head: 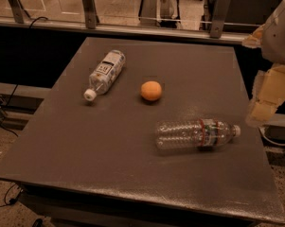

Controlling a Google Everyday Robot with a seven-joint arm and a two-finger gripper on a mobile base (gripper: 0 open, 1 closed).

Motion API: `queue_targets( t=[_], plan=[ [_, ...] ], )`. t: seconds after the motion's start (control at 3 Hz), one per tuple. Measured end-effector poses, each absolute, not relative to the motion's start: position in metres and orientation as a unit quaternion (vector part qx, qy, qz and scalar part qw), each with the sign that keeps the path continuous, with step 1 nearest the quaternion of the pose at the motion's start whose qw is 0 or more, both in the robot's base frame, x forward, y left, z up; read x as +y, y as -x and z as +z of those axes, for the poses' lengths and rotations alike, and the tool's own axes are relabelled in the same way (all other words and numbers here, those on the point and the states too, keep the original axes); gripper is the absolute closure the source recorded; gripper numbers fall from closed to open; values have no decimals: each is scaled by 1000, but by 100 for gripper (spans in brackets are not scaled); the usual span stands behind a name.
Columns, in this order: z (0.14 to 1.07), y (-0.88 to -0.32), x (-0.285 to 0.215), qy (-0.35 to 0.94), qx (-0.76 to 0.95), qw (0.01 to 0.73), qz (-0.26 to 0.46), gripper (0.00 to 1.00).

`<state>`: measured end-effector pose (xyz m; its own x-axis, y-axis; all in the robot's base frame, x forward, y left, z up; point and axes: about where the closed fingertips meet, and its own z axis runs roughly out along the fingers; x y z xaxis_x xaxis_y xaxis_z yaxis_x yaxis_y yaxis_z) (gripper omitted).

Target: Pick water bottle

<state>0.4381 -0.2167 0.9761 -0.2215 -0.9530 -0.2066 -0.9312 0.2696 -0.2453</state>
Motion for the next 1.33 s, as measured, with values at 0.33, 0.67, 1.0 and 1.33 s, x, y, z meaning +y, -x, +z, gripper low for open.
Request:
queue_targets(
  t=[0.33,0.67,1.0,1.33],
  plan=[
    [976,-438,-217,603,781,159,-34,0],
    [947,-435,-215,609,778,151,-32,0],
    [900,-427,-212,625,767,142,-24,0],
    [858,-428,-204,644,754,128,-19,0]
  ],
)
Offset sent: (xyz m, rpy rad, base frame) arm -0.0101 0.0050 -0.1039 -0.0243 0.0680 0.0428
